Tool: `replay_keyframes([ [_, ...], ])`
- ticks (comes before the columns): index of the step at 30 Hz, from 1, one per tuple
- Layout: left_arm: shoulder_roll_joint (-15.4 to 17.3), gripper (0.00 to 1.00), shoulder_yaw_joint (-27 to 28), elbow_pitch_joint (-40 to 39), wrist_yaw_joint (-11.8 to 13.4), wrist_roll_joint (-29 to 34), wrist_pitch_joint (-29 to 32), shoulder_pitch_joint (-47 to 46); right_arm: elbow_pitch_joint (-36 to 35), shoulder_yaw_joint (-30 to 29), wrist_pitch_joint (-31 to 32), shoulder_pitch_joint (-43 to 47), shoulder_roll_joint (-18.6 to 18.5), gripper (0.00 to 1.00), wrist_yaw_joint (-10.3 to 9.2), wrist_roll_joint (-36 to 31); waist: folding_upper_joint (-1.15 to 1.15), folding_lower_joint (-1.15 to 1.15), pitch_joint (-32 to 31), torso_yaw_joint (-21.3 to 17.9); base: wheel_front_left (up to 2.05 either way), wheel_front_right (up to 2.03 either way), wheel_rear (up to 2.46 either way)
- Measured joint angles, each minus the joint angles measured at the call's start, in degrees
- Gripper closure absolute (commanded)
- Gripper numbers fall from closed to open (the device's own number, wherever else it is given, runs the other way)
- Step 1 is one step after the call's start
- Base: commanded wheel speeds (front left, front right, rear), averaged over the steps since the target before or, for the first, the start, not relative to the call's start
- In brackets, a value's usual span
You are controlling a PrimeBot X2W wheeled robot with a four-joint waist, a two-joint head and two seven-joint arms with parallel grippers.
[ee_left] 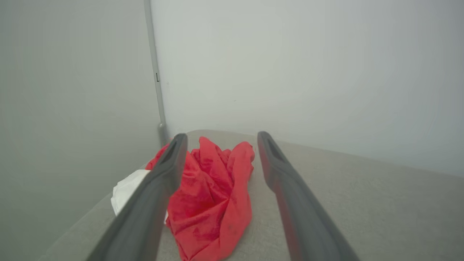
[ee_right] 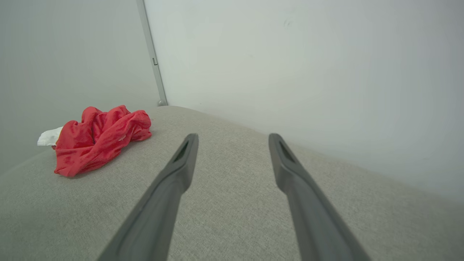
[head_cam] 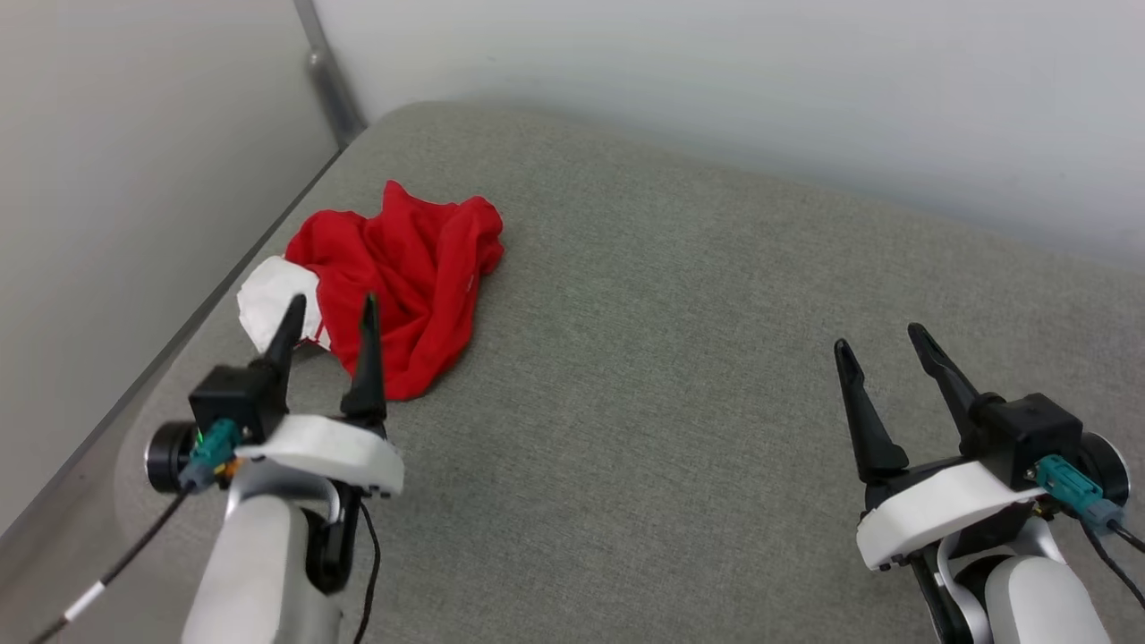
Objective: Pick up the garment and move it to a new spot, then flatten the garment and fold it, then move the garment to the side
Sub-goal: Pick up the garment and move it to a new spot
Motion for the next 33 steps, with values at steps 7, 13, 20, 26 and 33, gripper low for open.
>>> replay_keyframes([
  [7, 4.8, 0.0, 1.5, 5.2, -0.1, -0.8, 2.9, -15.1, -2.0, 0.1, 1.0, -1.9, 0.0, 0.0, 0.0, -1.7, 0.0, 0.0, 4.1, -3.4, 0.0, 0.0, 0.0],
  [13, 11.2, 0.0, 3.4, 5.3, -0.2, -1.7, 10.7, -25.1, -4.3, -0.9, 0.9, -5.6, 0.0, 0.0, 0.01, -1.9, 0.0, 0.01, 9.9, -7.5, 0.0, 0.0, 0.0],
  [20, 19.3, 0.0, 5.2, 8.1, -1.0, -6.5, 28.6, -31.6, -5.5, -3.5, -0.1, -8.3, 0.0, 0.0, 0.0, -1.9, 0.0, 0.01, 18.5, -12.2, 0.0, 0.0, 0.0],
  [26, 23.9, 0.0, 7.3, 14.6, -1.2, -11.0, 43.9, -30.8, -4.0, -4.0, -1.9, -9.8, 0.0, 0.0, 0.0, -1.1, 0.0, 0.01, 23.7, -16.1, 0.0, 0.0, 0.0],
  [33, 25.1, 0.0, 10.3, 20.7, -0.8, -16.5, 57.0, -28.7, -2.5, -3.5, -2.8, -11.4, 0.0, 0.0, 0.0, -0.4, 0.0, 0.01, 25.5, -17.9, 0.0, 0.0, 0.0],
])
